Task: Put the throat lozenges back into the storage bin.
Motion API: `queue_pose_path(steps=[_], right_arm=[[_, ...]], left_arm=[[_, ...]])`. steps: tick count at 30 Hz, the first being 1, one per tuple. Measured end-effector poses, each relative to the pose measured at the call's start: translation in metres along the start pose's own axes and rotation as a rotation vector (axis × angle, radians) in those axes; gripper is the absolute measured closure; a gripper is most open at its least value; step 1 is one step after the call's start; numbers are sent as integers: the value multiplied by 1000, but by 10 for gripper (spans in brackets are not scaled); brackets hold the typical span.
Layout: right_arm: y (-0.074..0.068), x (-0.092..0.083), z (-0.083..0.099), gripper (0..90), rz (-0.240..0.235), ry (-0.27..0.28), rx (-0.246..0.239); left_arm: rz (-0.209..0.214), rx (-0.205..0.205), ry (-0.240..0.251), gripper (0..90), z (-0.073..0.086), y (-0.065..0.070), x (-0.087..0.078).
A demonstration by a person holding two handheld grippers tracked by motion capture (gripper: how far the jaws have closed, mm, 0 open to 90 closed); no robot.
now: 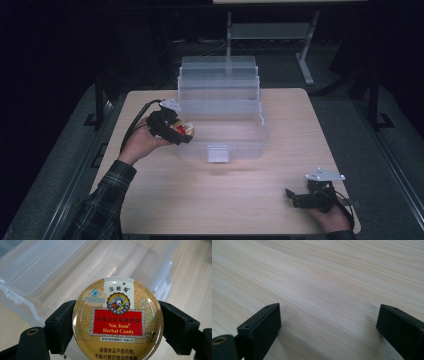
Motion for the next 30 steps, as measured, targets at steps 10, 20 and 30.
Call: queue_pose_path(steps=[10, 20, 30], right_arm=[[0, 0, 0, 51, 0, 0, 0], [0, 0, 0, 51, 0, 0, -1], [0, 0, 0, 51, 0, 0, 0]], left_arm=[[-13, -25, -6, 197, 3, -15, 6], [-43, -40, -18, 196, 5, -24, 13], [-39, -34, -17, 194, 5, -26, 17]])
Point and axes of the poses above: each handheld gripper's, and its own axes: x roughly forward along the jaws, z roughly out of its underside, y roughly to its right, the point moved 4 cm from there along x, roughly forward along the jaws, and after that the axes turned 13 degrees about z, right-handed, at the moved point
